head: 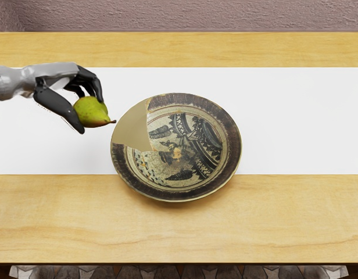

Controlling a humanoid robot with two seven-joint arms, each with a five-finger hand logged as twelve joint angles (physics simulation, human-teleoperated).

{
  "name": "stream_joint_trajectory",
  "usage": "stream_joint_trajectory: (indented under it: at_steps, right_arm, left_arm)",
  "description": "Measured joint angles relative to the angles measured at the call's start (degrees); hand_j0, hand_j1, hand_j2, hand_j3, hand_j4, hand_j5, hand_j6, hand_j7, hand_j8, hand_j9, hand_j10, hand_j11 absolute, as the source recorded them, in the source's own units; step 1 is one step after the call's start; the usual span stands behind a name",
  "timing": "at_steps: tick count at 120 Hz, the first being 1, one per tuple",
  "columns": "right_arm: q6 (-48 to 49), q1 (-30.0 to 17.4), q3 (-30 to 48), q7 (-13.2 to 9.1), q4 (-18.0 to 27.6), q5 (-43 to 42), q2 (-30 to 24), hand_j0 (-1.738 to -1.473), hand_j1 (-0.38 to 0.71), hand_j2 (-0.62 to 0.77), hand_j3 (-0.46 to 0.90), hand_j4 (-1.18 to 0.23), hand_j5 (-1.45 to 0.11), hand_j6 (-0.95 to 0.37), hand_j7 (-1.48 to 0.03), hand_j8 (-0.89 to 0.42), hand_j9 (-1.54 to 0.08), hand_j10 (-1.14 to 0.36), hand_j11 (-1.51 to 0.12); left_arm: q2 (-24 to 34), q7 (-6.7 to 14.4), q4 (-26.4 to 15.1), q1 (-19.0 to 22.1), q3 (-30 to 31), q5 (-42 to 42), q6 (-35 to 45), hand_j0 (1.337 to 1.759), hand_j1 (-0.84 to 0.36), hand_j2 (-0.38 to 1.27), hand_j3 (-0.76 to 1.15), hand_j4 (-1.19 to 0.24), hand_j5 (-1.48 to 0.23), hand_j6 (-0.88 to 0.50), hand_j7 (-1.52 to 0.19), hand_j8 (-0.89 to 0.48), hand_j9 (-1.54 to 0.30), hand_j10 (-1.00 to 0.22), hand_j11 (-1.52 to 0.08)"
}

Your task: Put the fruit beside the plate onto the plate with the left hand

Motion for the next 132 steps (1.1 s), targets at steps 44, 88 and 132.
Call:
stream_joint_trajectory:
  at_steps: [44, 88, 132]
  right_arm:
    - [0.00, 0.00, 0.00, 0.00, -0.01, 0.00, 0.00, -1.658, -0.35, 0.00, 0.00, 0.00, 0.00, 0.00, 0.00, 0.00, 0.00, 0.00, 0.00]
    - [0.00, 0.00, 0.00, 0.00, 0.00, 0.00, 0.00, -1.658, -0.35, 0.00, 0.00, 0.00, 0.00, 0.00, 0.00, 0.00, 0.00, 0.00, 0.00]
    - [0.00, 0.00, 0.00, 0.00, 0.00, 0.00, 0.00, -1.658, -0.35, 0.00, 0.00, 0.00, 0.00, 0.00, 0.00, 0.00, 0.00, 0.00, 0.00]
  left_arm:
    - [-8.73, 5.46, 1.45, -2.40, -0.06, -2.95, -0.81, 1.655, -0.31, 0.59, 0.00, -0.61, -1.03, -0.37, -0.96, -0.37, -0.97, -0.59, -0.98]
    - [-19.05, 9.92, 8.06, -3.23, 0.39, -3.36, -0.82, 1.656, -0.31, 0.62, 0.00, -0.64, -1.02, -0.38, -0.96, -0.37, -0.97, -0.60, -0.98]
    - [-27.50, 10.46, 20.17, -3.15, 1.20, -2.55, -1.36, 1.656, -0.33, 0.63, 0.00, -0.65, -0.99, -0.39, -0.94, -0.37, -0.95, -0.60, -0.97]
